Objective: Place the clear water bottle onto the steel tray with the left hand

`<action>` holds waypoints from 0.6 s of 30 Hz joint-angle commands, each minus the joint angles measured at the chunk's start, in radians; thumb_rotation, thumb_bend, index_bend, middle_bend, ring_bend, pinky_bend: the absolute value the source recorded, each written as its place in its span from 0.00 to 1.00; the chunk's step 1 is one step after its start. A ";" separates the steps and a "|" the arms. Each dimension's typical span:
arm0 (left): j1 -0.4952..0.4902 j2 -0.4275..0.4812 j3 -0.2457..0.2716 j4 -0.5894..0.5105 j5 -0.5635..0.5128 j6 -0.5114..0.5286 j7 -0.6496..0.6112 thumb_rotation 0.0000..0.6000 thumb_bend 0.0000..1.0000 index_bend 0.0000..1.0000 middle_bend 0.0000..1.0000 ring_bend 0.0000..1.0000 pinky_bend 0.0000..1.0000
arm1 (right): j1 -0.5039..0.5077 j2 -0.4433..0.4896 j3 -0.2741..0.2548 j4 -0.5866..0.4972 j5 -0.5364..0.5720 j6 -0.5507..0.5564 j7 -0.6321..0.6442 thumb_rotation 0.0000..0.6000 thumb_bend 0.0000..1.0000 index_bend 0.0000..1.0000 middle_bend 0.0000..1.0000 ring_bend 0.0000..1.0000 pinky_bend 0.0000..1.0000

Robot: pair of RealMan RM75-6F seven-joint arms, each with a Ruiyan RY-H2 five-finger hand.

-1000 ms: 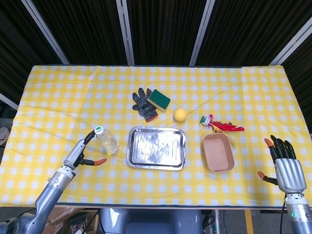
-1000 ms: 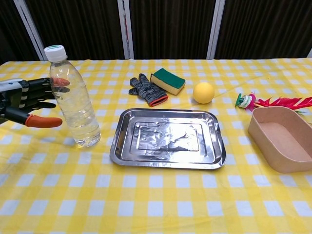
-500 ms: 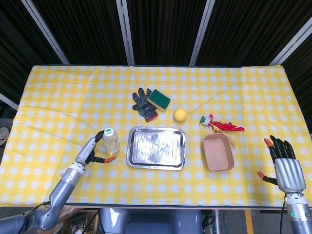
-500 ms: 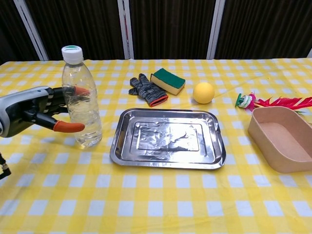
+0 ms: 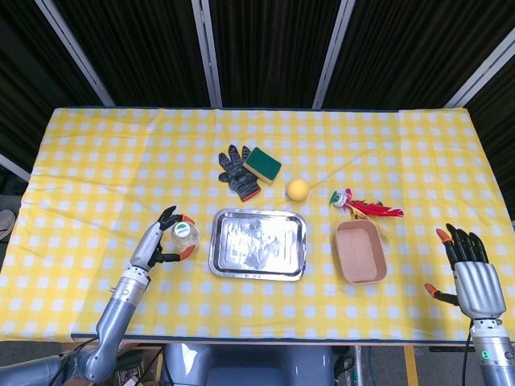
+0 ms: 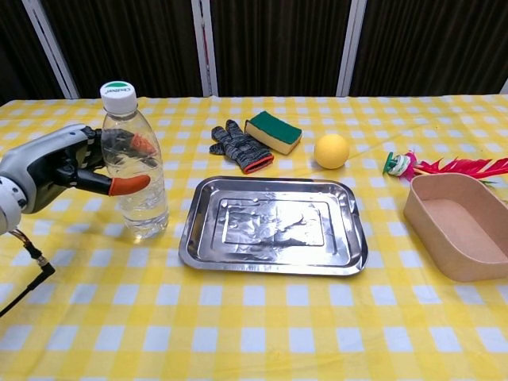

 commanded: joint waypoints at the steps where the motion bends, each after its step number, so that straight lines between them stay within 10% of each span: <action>1: 0.000 0.001 -0.012 -0.014 -0.026 -0.016 -0.006 1.00 0.48 0.50 0.53 0.02 0.00 | 0.000 -0.002 0.001 0.002 0.002 0.000 -0.005 1.00 0.05 0.08 0.00 0.00 0.00; 9: -0.024 0.115 -0.076 -0.166 -0.087 -0.221 -0.234 1.00 0.47 0.49 0.52 0.02 0.01 | 0.001 -0.007 0.001 0.004 0.007 -0.006 -0.012 1.00 0.05 0.08 0.00 0.00 0.00; 18: -0.066 0.135 -0.094 -0.203 -0.138 -0.240 -0.178 1.00 0.47 0.49 0.52 0.02 0.01 | 0.003 -0.007 -0.001 0.003 0.005 -0.010 -0.010 1.00 0.05 0.08 0.00 0.00 0.00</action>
